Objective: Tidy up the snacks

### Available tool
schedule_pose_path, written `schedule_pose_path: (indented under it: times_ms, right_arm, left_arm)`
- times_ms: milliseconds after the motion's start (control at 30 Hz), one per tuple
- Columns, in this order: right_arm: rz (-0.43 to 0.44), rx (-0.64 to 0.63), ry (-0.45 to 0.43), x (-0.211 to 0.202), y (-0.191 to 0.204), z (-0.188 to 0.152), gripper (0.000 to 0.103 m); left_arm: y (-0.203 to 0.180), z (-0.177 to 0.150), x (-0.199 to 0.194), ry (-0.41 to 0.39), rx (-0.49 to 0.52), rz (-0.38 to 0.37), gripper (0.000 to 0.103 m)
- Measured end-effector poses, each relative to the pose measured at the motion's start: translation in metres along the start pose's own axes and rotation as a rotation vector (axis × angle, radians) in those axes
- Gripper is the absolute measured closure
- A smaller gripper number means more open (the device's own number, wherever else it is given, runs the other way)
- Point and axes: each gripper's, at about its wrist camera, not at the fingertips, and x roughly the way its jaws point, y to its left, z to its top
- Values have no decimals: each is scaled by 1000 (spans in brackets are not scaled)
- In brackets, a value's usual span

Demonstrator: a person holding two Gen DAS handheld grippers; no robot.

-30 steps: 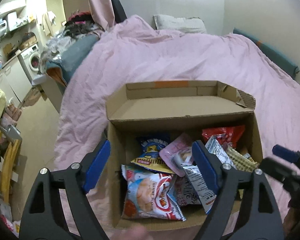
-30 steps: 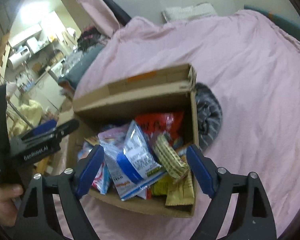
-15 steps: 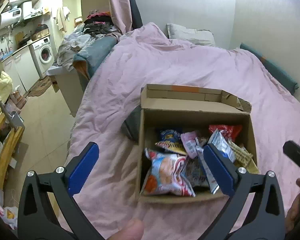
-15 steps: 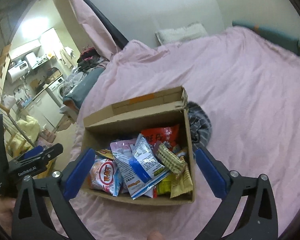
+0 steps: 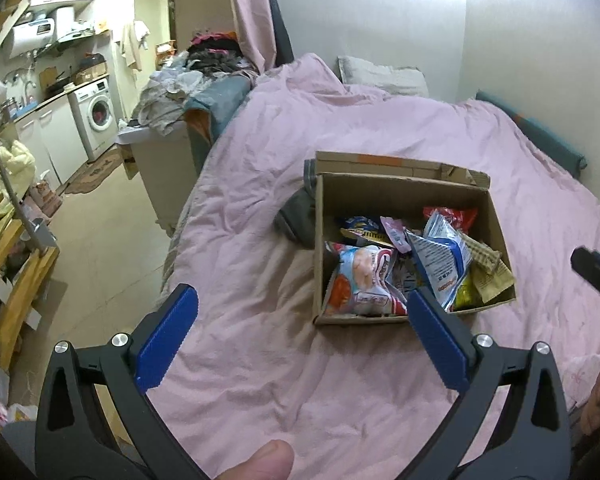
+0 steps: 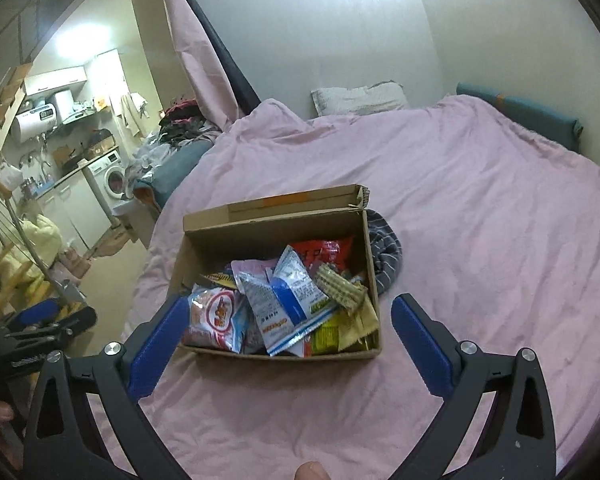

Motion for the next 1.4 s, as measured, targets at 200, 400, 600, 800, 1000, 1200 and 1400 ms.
schedule_pose_path:
  times_ms: [200,400,600,800,1000,1200,1400]
  right_arm:
    - [-31,-13,-6,-15,9,-19,0]
    - [-78,-40,0,-17,20,-36,0]
    - [-111,-97,9,-6,30,-44,0]
    - [-113,-99,43,4,33,-49,0]
    - [-109,-98,60,8,32,-51,0]
    - [-120,-95,57,10,30,-50,0]
    - [-127,-84,55,10,28,-50,0]
  left_arm:
    - [9,-14,-17,-33,-44,-15,0]
    - [1,-33,-10,-5,-2,-39,0]
    - [-3,-35,-10,-27,-7,-39,0]
    - [-5,-36,-10,-25,2,-34,0]
    - [-9,-43,-7,-2,38,-33,0]
    - [-10,-44,-7,4,38,-44,0]
    - [-13,-44,-7,-10,59,-32,0]
